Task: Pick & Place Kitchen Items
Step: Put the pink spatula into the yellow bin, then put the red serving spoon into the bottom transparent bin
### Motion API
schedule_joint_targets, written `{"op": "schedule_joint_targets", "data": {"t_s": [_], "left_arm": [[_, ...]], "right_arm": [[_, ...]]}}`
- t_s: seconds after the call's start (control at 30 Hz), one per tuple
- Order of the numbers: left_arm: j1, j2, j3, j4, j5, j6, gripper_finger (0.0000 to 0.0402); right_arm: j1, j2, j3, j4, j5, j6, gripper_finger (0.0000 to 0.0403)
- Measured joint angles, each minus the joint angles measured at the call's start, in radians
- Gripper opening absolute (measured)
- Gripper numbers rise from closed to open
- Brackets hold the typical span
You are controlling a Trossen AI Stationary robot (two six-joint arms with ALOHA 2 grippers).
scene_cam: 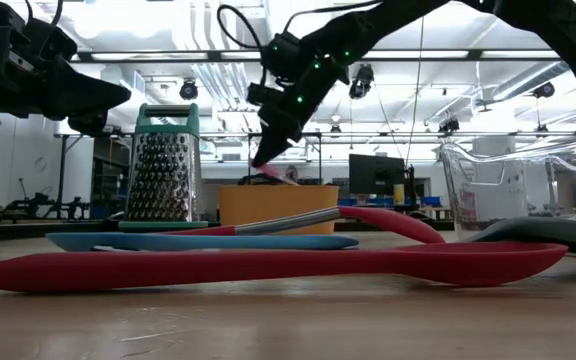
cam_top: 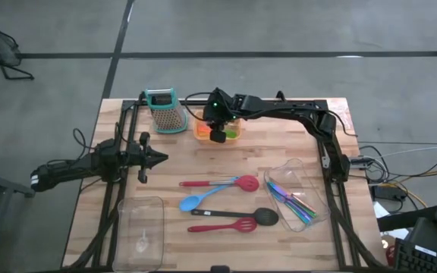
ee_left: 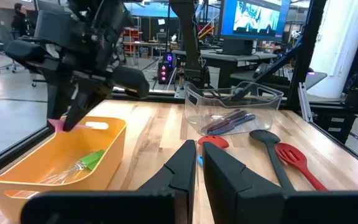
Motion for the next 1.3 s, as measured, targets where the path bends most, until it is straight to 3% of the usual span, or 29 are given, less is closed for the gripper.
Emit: {"op": "schedule_joint_targets", "data": {"t_s": [0.43,0.57,0.67,0.77,0.97,1.1,1.3], "left_arm": [[0.0,0.0,0.0,0.0,0.0,0.0,0.0035],[0.0,0.0,0.0,0.0,0.0,0.0,0.0035],[0.0,0.0,0.0,0.0,0.0,0.0,0.0035],[0.0,0.0,0.0,0.0,0.0,0.0,0.0035],[0.0,0.0,0.0,0.0,0.0,0.0,0.0035],[0.0,0.0,0.0,0.0,0.0,0.0,0.0035],[0.0,0.0,0.0,0.0,0.0,0.0,0.0035]], "right_arm": [[0.021,0.0,0.108,-0.079,-0.009,0.032,0.0258],[0.036,-0.005,0.127,-0.108,-0.135,0.094,0.0267],[0.052,-0.015,0.131,-0.119,-0.221,0.133,0.0245],[0.076,-0.049,0.115,-0.161,-0.245,0.144,0.0199],[0.152,-0.182,0.0,-0.151,-0.244,0.137,0.0032],[0.223,-0.326,-0.166,0.007,-0.22,0.173,0.0018],[0.328,-0.565,-0.469,0.249,-0.076,0.179,0.0009]]}}
